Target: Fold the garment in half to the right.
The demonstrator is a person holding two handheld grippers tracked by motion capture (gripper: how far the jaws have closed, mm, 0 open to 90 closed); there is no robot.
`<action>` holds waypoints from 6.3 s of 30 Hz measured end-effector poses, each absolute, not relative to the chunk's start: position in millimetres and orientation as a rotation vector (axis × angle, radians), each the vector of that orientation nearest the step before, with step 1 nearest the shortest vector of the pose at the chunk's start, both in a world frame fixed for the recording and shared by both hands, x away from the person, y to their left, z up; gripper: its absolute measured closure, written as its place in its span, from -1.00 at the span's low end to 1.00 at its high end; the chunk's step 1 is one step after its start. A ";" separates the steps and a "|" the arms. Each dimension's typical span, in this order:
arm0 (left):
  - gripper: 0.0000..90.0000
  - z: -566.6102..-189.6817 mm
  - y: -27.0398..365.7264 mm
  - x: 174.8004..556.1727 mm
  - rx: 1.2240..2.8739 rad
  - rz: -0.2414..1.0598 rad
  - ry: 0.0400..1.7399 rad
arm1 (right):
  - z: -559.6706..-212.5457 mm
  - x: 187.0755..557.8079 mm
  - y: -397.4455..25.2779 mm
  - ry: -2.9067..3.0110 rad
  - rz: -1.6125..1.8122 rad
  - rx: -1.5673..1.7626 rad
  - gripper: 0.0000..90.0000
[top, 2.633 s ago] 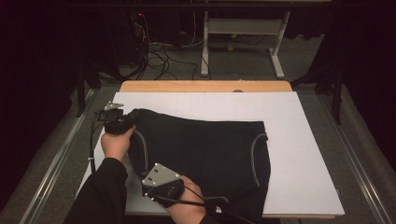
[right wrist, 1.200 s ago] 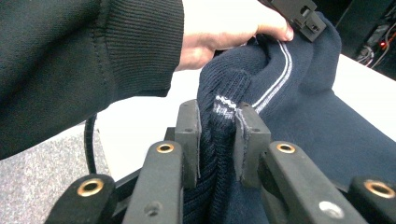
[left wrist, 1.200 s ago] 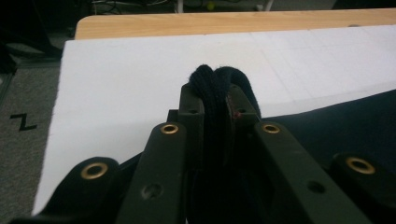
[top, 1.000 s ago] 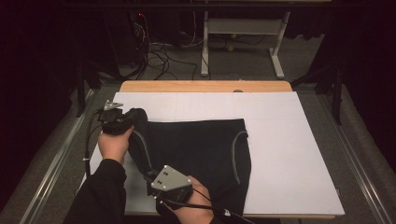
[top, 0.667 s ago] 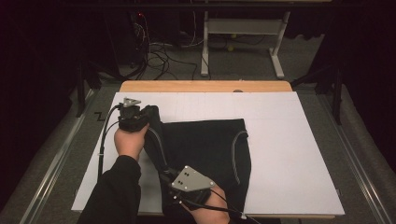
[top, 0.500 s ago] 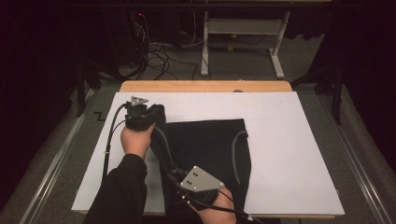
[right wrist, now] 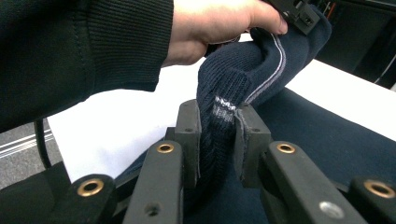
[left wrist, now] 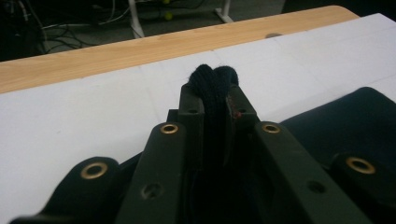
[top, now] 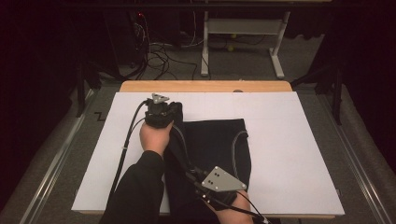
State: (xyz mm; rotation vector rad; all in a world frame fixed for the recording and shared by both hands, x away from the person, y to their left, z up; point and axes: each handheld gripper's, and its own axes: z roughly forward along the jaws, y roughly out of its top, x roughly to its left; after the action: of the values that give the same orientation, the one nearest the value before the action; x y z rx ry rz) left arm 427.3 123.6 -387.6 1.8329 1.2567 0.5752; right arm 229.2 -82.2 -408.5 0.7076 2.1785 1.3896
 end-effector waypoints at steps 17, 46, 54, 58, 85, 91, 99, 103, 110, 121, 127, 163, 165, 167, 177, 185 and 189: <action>0.70 -391.8 77.1 433.6 1.848 0.562 1.204 | -416.1 223.4 -118.0 2.144 1.332 0.762 0.67; 0.68 -413.1 4.4 437.8 1.913 0.511 1.127 | -442.1 214.3 -183.1 2.121 1.233 0.904 0.65; 0.65 -420.8 -4.8 438.4 1.925 0.478 1.116 | -447.8 210.7 -192.1 2.129 1.218 0.936 0.63; 0.62 -423.4 -8.8 439.2 1.929 0.457 1.113 | -452.3 210.3 -196.2 2.134 1.208 0.955 0.63; -0.46 -415.3 35.8 422.4 1.898 0.407 1.003 | -446.2 208.7 -219.6 2.057 1.248 1.059 0.13; -0.54 -420.9 69.2 412.8 1.859 0.424 1.006 | -441.7 208.6 -219.3 2.040 1.261 1.051 0.13; -0.63 -427.4 111.2 396.6 1.829 0.440 1.019 | -440.8 210.1 -213.5 2.048 1.261 1.038 0.13; -0.69 -432.7 130.4 386.3 1.806 0.441 1.020 | -440.7 209.9 -211.3 2.050 1.261 1.032 0.14; -0.76 -444.3 163.9 364.7 1.785 0.444 1.001 | -439.5 210.1 -207.4 2.052 1.271 1.026 0.14; -0.99 -453.4 207.0 335.5 1.765 0.438 1.021 | -429.5 221.3 -194.4 2.071 1.270 0.992 0.21; -1.00 -454.2 215.0 323.3 1.763 0.434 1.012 | -425.5 239.4 -178.8 2.101 1.273 0.975 0.35; -1.00 -460.0 233.6 306.6 1.725 0.430 0.982 | -450.0 311.6 -187.5 2.158 0.827 1.166 1.00; -1.00 -461.0 232.8 306.3 1.728 0.428 0.983 | -456.1 311.0 -196.9 2.151 0.834 1.192 1.00; -1.00 -462.3 232.5 306.2 1.733 0.424 0.986 | -461.5 309.6 -202.3 2.149 0.839 1.212 1.00; -1.00 -466.4 229.7 305.3 1.737 0.419 0.999 | -472.5 301.8 -207.9 2.153 0.906 1.194 1.00; -1.00 -467.4 225.9 300.1 1.742 0.454 0.976 | -454.0 302.1 -231.9 2.049 1.108 1.134 0.90; -1.00 -465.6 225.9 297.1 1.729 0.475 0.977 | -447.2 298.8 -251.4 1.968 1.190 1.132 0.80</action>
State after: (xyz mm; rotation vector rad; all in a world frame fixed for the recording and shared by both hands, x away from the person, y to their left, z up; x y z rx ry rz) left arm 297.1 225.9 -465.6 1.7285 0.9770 0.4747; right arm 298.8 -251.4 -447.2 1.1322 1.9682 1.1902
